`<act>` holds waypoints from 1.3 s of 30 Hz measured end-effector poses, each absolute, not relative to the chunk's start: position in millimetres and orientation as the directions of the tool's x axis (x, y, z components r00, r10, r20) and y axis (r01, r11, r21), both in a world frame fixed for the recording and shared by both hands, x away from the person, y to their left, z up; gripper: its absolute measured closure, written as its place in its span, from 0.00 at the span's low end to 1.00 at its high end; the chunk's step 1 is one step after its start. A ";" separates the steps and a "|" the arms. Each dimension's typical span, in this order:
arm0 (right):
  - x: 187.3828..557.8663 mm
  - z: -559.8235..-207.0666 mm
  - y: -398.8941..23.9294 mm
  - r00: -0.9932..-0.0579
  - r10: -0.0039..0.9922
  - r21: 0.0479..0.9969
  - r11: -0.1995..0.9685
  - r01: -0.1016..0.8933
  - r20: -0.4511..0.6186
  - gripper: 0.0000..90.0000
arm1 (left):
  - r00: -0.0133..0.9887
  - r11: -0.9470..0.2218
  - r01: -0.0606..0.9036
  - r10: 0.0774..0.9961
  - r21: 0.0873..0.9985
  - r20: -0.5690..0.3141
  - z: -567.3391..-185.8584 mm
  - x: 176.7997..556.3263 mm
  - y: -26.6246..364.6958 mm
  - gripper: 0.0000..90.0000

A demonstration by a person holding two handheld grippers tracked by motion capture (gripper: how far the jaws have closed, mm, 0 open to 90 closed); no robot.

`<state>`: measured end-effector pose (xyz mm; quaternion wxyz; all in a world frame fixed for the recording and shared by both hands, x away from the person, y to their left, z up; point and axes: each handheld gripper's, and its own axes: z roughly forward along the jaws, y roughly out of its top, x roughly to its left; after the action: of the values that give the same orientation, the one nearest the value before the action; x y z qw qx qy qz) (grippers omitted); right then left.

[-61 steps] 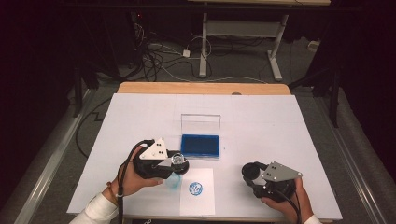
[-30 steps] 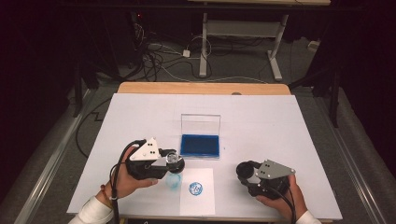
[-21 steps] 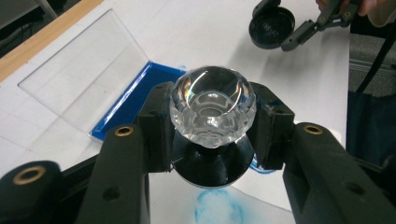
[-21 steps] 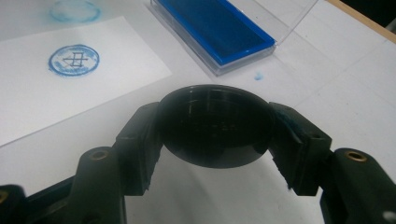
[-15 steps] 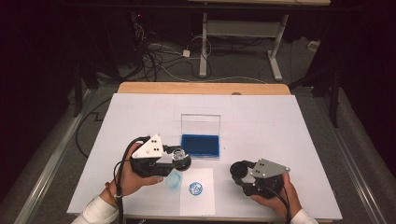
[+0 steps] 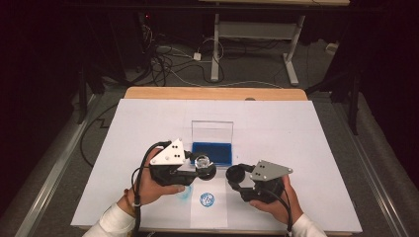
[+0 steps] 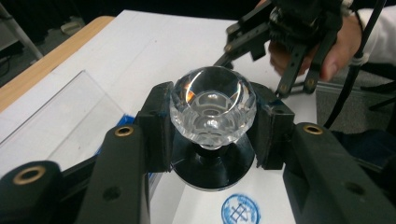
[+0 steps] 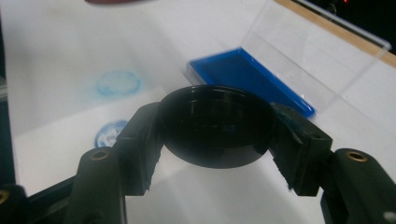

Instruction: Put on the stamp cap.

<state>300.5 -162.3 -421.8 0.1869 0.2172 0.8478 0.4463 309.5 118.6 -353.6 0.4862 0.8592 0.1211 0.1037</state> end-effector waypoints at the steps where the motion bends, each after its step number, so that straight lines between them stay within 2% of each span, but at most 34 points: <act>1: 300.9 -421.0 -159.3 -0.841 0.526 0.840 0.508 0.193 -0.125 0.43 | 0.950 -0.495 0.104 0.305 0.862 0.061 -352.8 309.2 116.7 0.60; 16: 301.2 -417.8 -114.7 -0.898 0.428 0.853 0.502 0.142 -0.103 0.43 | 0.951 -0.492 0.104 0.304 0.865 0.059 -360.7 311.7 103.2 0.60; 26: 298.7 -420.7 -116.0 -0.897 0.440 0.871 0.455 0.185 -0.039 0.43 | 0.956 -0.476 0.107 0.291 0.873 0.041 -365.7 312.1 106.4 0.60; 39: 299.7 -421.3 -120.9 -0.885 0.464 0.880 0.437 0.189 -0.040 0.43 | 0.953 -0.450 0.118 0.302 0.885 0.026 -374.5 313.7 106.6 0.60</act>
<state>299.7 -120.9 -421.3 0.1391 0.1953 0.8360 0.4935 313.7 106.6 -374.5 0.5097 0.8466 0.1242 0.0903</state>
